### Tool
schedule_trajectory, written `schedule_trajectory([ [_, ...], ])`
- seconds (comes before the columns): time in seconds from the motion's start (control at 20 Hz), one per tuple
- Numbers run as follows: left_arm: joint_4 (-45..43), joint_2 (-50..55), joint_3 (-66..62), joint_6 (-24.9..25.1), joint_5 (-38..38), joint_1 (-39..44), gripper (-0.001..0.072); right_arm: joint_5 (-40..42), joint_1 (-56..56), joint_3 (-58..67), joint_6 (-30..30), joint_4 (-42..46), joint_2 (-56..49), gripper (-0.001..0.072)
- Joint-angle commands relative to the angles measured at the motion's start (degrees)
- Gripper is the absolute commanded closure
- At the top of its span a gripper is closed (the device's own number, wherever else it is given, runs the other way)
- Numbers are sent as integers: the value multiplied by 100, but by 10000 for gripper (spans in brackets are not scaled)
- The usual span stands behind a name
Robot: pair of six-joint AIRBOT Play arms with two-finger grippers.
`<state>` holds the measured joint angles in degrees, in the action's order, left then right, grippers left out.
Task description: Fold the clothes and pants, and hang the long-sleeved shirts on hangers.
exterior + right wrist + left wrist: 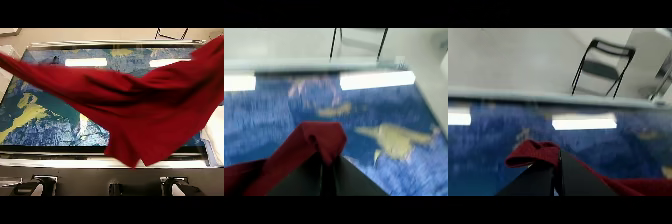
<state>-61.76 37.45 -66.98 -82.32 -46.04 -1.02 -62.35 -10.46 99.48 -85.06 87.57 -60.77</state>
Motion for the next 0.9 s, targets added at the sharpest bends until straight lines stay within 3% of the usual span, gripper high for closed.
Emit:
schedule_trajectory([
  [0.0, -118, -11, 1961, -170, -44, 363, 691, 57, 2, -638, -457, -647, -1294, 673],
  [0.15, 382, 13, 3394, -184, 824, 1025, 691, -223, 2, -688, -857, -2035, -2691, 674],
  [0.3, 431, 11, 3884, -577, 1029, 1217, 691, -970, 2, -688, -1051, -2927, -3526, 659],
  [0.35, 369, 2, 3858, -573, 1064, 1211, 690, -1237, -20, -688, -1029, -2872, -3585, 462],
  [0.4, 306, 2, 3805, -555, 1115, 1209, 690, -1486, -92, -684, -901, -2708, -3558, 175],
  [0.45, 221, 2, 3740, -557, 1143, 1202, 690, -1926, -247, -680, -730, -2457, -3491, 104],
  [0.65, 175, 4, 3659, -555, 1161, 1110, 690, -3805, -938, -1394, -511, -1556, -3195, 108],
  [0.85, 179, 4, 3659, -557, 1161, 1104, 690, -2452, -957, -4557, -431, -1530, -1867, 109],
])
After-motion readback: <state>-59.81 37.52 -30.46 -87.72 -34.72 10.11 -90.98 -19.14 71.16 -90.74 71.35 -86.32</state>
